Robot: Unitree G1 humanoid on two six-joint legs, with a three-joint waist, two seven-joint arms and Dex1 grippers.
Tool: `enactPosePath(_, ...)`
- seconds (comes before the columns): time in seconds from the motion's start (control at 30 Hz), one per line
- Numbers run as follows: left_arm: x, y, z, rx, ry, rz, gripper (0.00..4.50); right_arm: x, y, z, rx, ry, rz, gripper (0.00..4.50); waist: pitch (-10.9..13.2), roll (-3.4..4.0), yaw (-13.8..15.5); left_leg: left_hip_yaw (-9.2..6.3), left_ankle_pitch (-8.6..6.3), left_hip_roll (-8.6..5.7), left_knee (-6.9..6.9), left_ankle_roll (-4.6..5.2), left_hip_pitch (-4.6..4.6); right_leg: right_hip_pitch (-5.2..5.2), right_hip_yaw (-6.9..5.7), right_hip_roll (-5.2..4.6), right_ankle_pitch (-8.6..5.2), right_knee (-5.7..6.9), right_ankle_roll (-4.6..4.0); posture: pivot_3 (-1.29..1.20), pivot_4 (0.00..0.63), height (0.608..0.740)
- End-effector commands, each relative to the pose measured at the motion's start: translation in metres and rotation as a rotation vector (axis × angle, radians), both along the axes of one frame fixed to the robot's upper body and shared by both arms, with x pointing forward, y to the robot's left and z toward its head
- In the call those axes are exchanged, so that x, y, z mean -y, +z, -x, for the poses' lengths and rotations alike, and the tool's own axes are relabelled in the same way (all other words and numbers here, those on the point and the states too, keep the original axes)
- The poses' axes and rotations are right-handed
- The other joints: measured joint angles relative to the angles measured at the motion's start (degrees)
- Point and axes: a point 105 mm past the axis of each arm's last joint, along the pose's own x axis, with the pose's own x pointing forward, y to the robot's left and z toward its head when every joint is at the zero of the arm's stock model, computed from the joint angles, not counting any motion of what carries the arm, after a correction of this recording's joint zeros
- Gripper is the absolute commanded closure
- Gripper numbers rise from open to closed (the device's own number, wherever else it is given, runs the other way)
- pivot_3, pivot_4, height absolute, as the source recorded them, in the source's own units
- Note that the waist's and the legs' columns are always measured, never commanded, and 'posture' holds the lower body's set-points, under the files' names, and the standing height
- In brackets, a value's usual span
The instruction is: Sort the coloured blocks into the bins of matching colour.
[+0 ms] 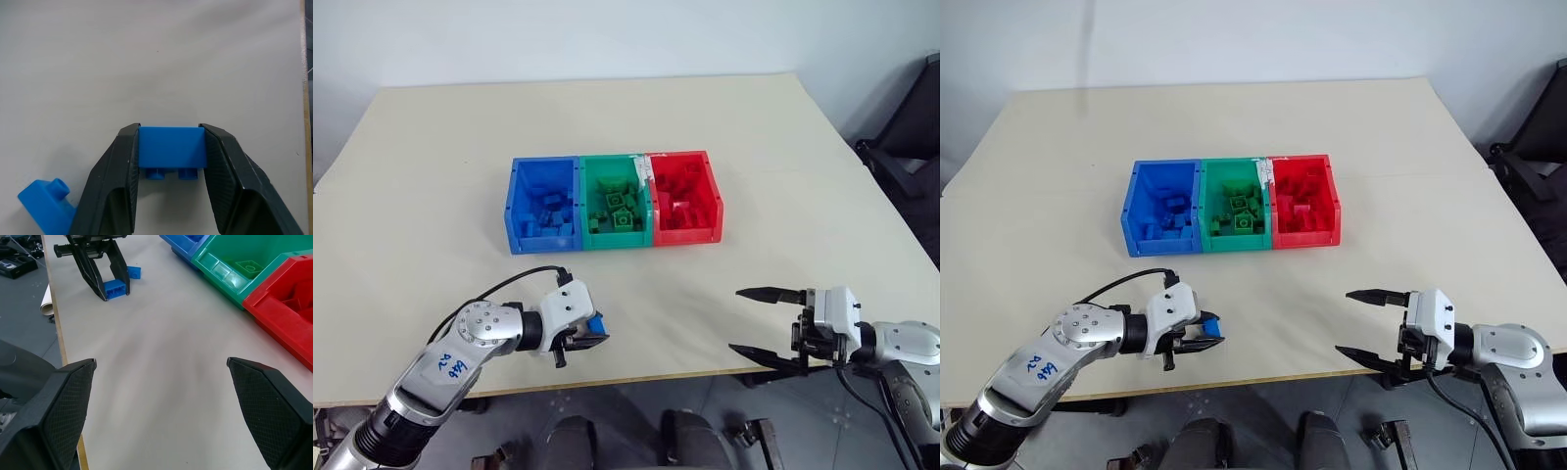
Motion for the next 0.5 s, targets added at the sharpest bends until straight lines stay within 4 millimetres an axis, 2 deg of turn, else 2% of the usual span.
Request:
enactPosePath(0.03, 0.004, 0.018, -0.006, 0.086, 0.029, 0.159, 3.03, -0.005, 0.011, -0.002, 0.046, 0.021, -0.027, 0.0, 0.01, -0.01, 0.04, 0.0, 0.0, 0.0, 0.0, 0.0, 0.0, 0.0, 0.0, -0.01, 0.0, 0.0, 0.0, 0.0, 0.15, 0.74)
enactPosePath(0.17, -0.013, 0.039, -0.014, 0.261, 0.122, 0.268, 3.03, -0.017, 0.016, -0.009, 0.062, 0.034, -0.095, 0.0, 0.01, -0.02, -0.04, -0.03, 0.01, 0.01, 0.03, -0.01, -0.01, 0.0, -0.01, 0.0, 0.0, 0.03, 0.0, 0.0, 0.15, 0.74)
enactPosePath(0.3, -0.051, 0.069, -0.032, 0.408, 0.38, 0.442, 3.03, -0.03, 0.028, -0.019, 0.098, 0.008, -0.207, 0.0, 0.01, -0.02, -0.15, -0.02, 0.01, 0.01, 0.04, -0.01, 0.0, -0.01, -0.01, -0.02, 0.01, 0.05, 0.0, 0.0, 0.15, 0.74)
enactPosePath(0.5, -0.091, 0.099, -0.059, 0.546, 0.556, 0.442, 3.03, -0.037, 0.047, -0.037, 0.147, -0.078, -0.351, 0.0, 0.01, -0.02, 0.18, -0.07, 0.01, -0.03, 0.1, -0.01, -0.02, -0.01, -0.03, -0.05, 0.01, 0.17, 0.0, 0.0, 0.15, 0.74)
